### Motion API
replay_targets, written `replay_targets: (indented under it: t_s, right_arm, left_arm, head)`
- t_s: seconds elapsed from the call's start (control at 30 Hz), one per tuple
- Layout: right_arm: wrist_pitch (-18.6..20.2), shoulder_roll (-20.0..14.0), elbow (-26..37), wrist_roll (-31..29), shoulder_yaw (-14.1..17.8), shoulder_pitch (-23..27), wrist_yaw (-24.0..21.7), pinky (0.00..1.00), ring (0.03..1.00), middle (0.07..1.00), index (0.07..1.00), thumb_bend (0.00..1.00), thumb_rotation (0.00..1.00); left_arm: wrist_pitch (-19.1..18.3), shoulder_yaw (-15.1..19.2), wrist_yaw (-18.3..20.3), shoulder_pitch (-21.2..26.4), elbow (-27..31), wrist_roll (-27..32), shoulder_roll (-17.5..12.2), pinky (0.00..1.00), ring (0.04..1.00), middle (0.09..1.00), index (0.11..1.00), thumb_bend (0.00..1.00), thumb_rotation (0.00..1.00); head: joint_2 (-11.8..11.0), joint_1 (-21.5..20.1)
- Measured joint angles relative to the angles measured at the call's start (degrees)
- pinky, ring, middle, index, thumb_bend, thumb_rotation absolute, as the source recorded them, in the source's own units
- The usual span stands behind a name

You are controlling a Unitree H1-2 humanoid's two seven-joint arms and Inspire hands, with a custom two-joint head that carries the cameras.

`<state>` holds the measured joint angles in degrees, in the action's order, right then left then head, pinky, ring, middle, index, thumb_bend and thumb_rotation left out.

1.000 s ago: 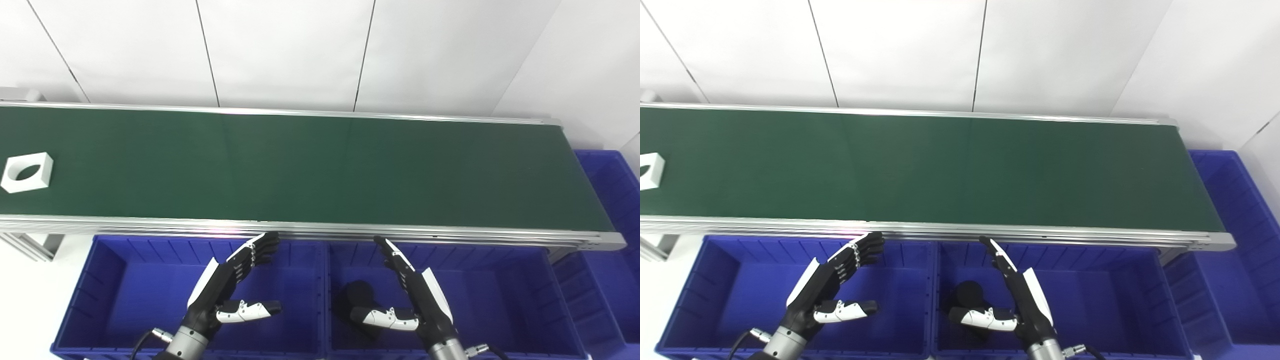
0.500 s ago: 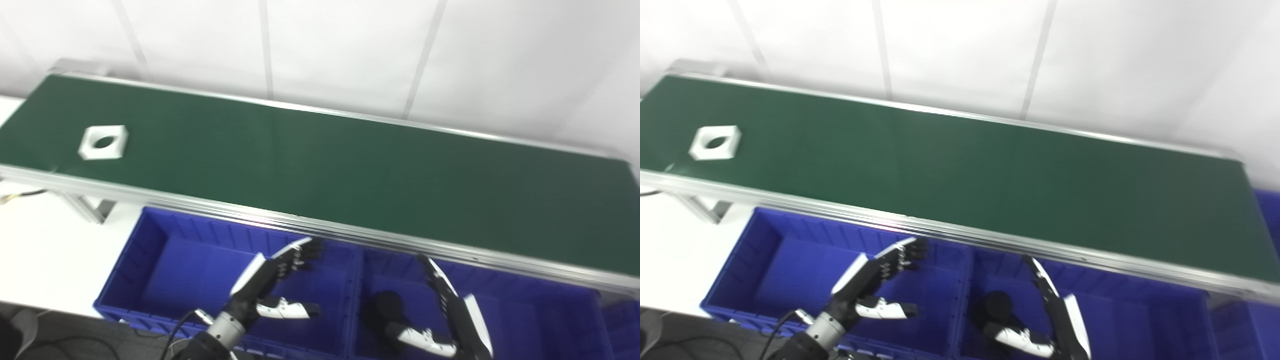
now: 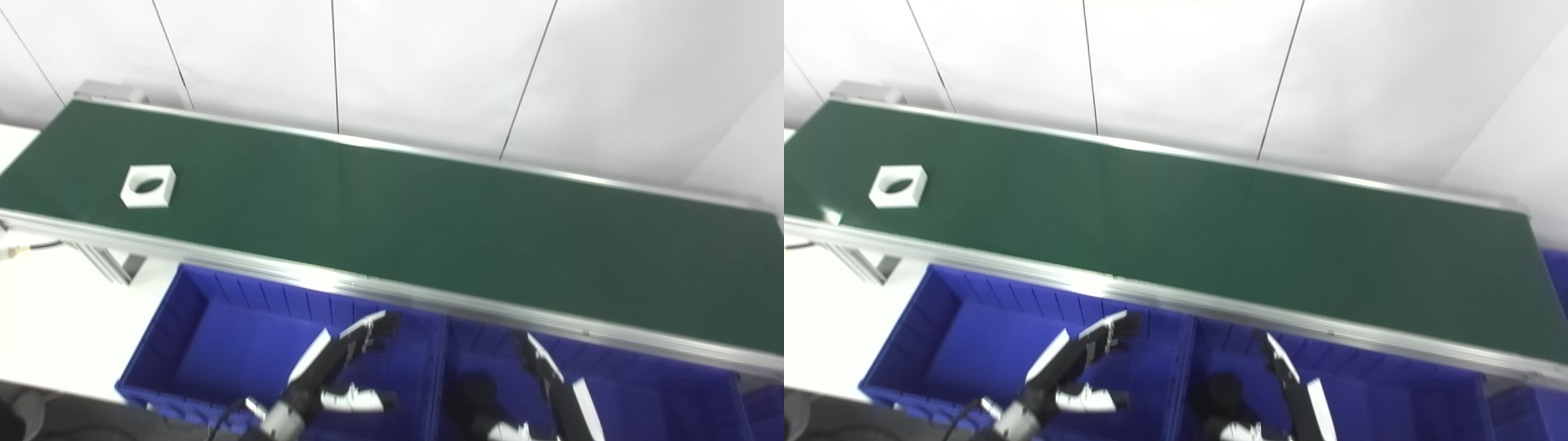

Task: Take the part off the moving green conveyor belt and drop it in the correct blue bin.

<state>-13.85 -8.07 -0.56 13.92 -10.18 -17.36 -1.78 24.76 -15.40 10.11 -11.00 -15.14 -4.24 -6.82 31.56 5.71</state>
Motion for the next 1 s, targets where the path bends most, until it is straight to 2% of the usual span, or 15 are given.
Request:
replay_targets:
  t_s: [0.23, 0.33, 0.47, 0.77, 0.9, 1.0]
  right_arm:
    - [-1.8, 0.0, -1.9, -1.1, -0.1, 0.0, 0.0, 0.88, 0.942, 0.957, 0.931, 0.87, 0.25]
    - [-2.1, 0.0, -2.2, -0.9, -0.1, 0.1, 0.1, 0.88, 0.938, 0.951, 0.918, 0.88, 0.28]
    - [-2.2, 0.2, -3.1, -1.4, -0.1, 0.2, 0.1, 0.88, 0.948, 0.96, 0.92, 0.88, 0.25]
    - [-2.4, 0.2, -3.6, -1.6, -0.1, 0.4, 0.1, 0.86, 0.935, 0.952, 0.912, 0.89, 0.27]
    - [-2.5, 0.2, -3.7, -1.6, -0.1, 0.4, 0.1, 0.87, 0.94, 0.958, 0.913, 0.89, 0.27]
    - [-2.5, 0.2, -3.9, -1.7, 0.0, 0.5, 0.1, 0.86, 0.939, 0.955, 0.913, 0.89, 0.26]
  left_arm:
    - [0.0, -0.6, -0.4, 0.3, -0.8, 0.0, -0.4, 0.81, 0.866, 0.884, 0.869, 0.92, 0.43]
    - [0.0, -0.9, -0.9, 0.3, -0.8, 0.0, -0.4, 0.81, 0.865, 0.884, 0.869, 0.92, 0.43]
    - [0.0, -1.2, -1.1, 0.5, -1.0, 0.0, -0.6, 0.82, 0.87, 0.886, 0.872, 0.92, 0.42]
    - [0.0, -1.2, -1.5, 0.8, -1.5, 0.6, -0.6, 0.79, 0.848, 0.871, 0.867, 0.92, 0.41]
    - [-0.1, -0.3, -1.5, 0.4, 2.9, 1.9, -0.3, 0.8, 0.841, 0.861, 0.846, 0.96, 0.45]
    - [0.0, 1.6, -1.9, 0.4, 8.2, 3.0, 0.3, 0.81, 0.849, 0.866, 0.851, 0.95, 0.44]
  head:
    - [-1.1, -0.1]
    - [-1.3, -0.1]
    - [-1.6, -0.2]
    - [-1.9, -0.2]
    - [-1.9, -0.2]
    - [-1.9, -0.2]
